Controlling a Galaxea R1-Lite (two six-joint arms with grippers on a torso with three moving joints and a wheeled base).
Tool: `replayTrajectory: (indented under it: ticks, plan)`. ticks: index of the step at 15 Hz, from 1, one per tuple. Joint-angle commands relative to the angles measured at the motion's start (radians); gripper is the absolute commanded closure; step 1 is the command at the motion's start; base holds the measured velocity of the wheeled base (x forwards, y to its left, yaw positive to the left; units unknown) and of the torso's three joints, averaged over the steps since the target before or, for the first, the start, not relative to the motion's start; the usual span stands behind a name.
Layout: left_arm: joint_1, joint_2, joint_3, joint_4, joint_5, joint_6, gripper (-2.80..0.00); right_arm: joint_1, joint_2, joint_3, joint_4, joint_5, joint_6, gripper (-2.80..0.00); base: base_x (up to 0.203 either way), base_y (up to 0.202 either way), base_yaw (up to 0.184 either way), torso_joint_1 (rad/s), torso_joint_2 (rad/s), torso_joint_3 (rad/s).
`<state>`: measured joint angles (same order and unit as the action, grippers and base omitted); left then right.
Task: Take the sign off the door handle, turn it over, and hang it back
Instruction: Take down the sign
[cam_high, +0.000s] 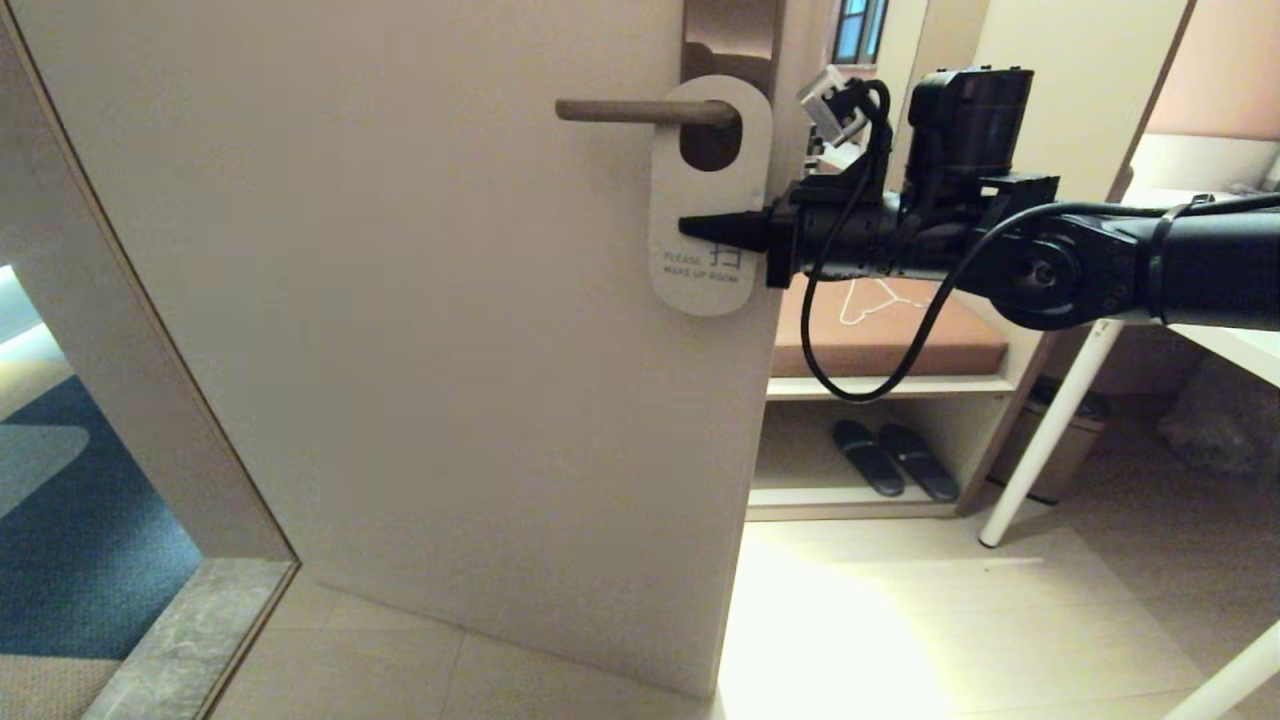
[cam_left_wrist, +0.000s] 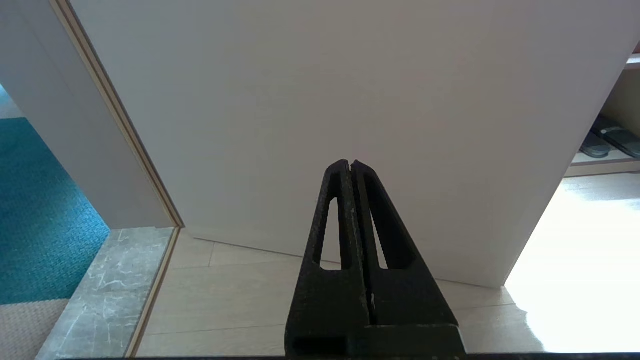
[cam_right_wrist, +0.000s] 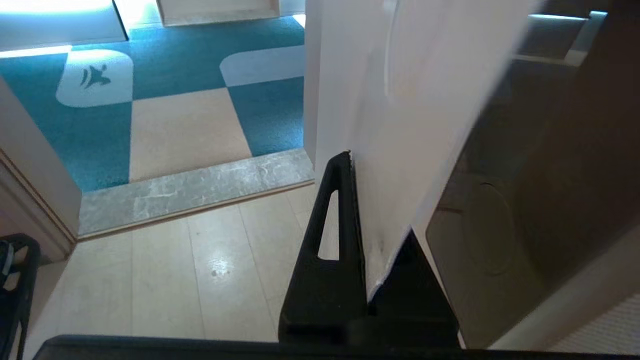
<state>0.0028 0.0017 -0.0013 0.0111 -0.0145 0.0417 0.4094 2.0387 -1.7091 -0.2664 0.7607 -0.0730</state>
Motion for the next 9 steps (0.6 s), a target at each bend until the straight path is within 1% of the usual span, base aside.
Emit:
replayTrajectory:
  ticks: [1, 9]
  plan:
    - [0.0, 0.001, 0.0, 0.0, 0.0, 0.001, 0.0, 0.002, -0.008, 0.002, -0.002, 0.005, -0.002, 0.0, 0.0, 0.0, 0.0, 0.0, 0.0, 0.0]
    - [0.0, 0.001, 0.0, 0.0, 0.0, 0.0, 0.0, 0.002, -0.015, 0.008, -0.002, -0.004, -0.01, 0.0, 0.0, 0.0, 0.0, 0.0, 0.0, 0.0]
